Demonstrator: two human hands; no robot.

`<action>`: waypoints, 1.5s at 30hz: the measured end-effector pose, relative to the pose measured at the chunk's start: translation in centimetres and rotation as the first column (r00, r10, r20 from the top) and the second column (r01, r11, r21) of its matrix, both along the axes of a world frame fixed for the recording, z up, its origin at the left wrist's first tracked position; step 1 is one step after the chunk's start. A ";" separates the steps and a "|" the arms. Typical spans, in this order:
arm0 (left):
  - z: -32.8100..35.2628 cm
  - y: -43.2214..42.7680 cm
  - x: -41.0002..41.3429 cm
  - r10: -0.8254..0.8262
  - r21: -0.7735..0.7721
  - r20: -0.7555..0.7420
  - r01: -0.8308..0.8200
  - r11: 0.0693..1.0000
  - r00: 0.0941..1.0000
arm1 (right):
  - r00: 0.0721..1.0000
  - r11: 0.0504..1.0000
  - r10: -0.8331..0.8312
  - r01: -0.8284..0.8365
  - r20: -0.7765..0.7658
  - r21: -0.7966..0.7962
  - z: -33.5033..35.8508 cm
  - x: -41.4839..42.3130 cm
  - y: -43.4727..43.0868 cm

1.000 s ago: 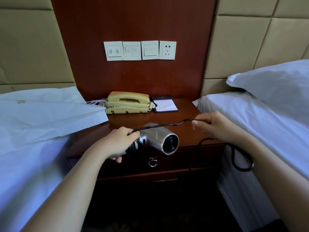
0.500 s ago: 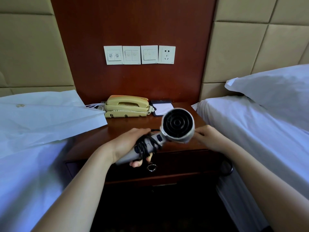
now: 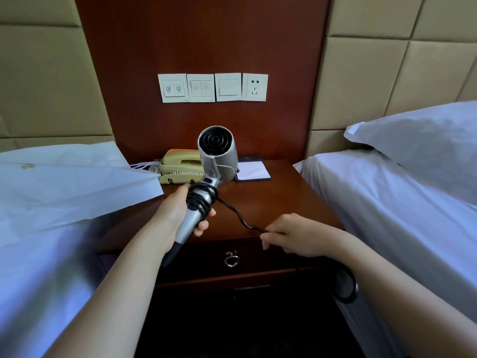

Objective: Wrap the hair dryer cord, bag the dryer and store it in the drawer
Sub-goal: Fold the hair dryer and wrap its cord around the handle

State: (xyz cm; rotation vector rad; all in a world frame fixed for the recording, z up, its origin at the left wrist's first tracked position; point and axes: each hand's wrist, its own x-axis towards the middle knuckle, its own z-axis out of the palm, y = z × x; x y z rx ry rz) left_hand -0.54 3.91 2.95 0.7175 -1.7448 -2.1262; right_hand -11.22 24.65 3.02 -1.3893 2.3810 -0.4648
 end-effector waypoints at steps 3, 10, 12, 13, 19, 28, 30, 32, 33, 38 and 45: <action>0.0 0.4 -0.3 0.096 -0.012 0.028 -0.096 0.995 0.995 | 0.993 0.997 0.077 -0.075 -0.087 0.036 0.6 1.4 -0.5; -0.4 1.2 -1.3 0.255 -0.154 0.100 -0.238 0.959 0.962 | 0.928 0.994 0.105 -0.096 -0.359 0.043 2.5 3.7 -1.8; -0.7 1.7 -1.3 0.289 -0.372 0.121 -0.226 0.900 0.950 | 0.898 0.993 0.104 -0.115 -0.428 0.002 2.7 3.8 -1.9; -0.9 1.9 -1.2 0.296 -0.474 0.127 -0.204 0.857 0.947 | 0.883 0.992 0.100 -0.126 -0.458 -0.027 2.6 3.7 -2.0; -1.9 2.5 -1.3 0.195 -0.805 0.188 0.038 0.592 0.963 | 0.769 0.959 0.032 -0.204 -0.638 -0.198 2.3 2.9 -2.1; -1.0 4.0 -0.8 0.013 -0.768 0.253 0.193 0.611 0.967 | 0.843 0.912 -0.082 -0.152 -0.532 -0.381 2.2 1.7 -1.8; -0.9 4.3 -0.5 -0.046 -0.747 0.275 0.244 0.618 0.960 | 0.864 0.916 -0.071 -0.141 -0.499 -0.375 2.5 1.8 -1.8; -0.9 4.4 -0.4 -0.085 -0.743 0.310 0.297 0.600 0.947 | 0.880 0.917 -0.059 -0.139 -0.471 -0.374 2.5 1.9 -1.7; -0.9 4.4 -0.3 -0.093 -0.745 0.332 0.321 0.584 0.939 | 0.888 0.919 -0.053 -0.136 -0.457 -0.371 2.3 1.9 -1.7; -0.8 5.2 0.1 0.025 -0.768 0.408 0.328 0.551 0.913 | 0.944 0.908 0.022 -0.156 -0.329 -0.388 1.7 2.1 -2.1; -0.1 6.2 0.0 0.161 -0.875 0.365 0.280 0.394 0.917 | 0.992 0.887 0.126 -0.117 -0.010 -0.447 2.2 2.9 -2.2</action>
